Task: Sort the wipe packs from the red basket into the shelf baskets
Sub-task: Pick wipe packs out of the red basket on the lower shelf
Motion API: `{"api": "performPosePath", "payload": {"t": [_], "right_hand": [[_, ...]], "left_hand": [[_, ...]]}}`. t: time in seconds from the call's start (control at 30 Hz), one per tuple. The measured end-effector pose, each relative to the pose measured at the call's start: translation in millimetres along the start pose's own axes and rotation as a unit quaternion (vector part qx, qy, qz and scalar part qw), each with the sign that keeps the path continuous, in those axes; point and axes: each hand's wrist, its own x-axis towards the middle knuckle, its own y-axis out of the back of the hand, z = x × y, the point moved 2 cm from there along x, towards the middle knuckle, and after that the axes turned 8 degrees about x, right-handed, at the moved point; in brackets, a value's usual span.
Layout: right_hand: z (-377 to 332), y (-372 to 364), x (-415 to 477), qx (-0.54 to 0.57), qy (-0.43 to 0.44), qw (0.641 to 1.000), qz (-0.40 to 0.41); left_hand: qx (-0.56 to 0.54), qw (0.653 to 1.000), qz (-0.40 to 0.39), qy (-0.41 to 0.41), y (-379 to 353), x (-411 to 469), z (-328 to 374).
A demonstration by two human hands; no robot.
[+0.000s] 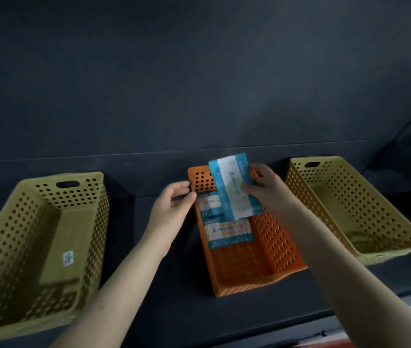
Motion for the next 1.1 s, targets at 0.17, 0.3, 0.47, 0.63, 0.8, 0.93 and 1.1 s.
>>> {"api": "performPosePath", "payload": {"t": [0.17,0.3,0.47,0.63,0.8,0.93,1.1], "right_hand": [[7,-4,17,-0.450,-0.009,0.863,-0.228],[28,-18,20,-0.464,-0.041,0.833,-0.298],[48,-29,19,-0.464,0.001,0.835,-0.296],[57,-33,28,-0.529,0.067,0.815,-0.227],[59,-30,30,-0.501,0.047,0.835,-0.221],[48,-20,23,-0.431,0.038,0.880,-0.196],[6,-2,-13,-0.407,0.089,0.906,-0.068]], "left_hand": [[0.026,0.991,-0.125,0.042,-8,1,-2],[0.043,0.987,-0.142,0.059,-10,7,-6],[0.052,0.986,-0.146,0.059,-10,7,-7],[0.060,0.986,-0.144,0.065,-11,7,-9],[0.060,0.986,-0.134,0.081,-10,7,-12],[0.116,0.984,-0.123,0.060,-6,8,-12],[0.204,0.977,-0.063,-0.003,14,-5,3]]}}
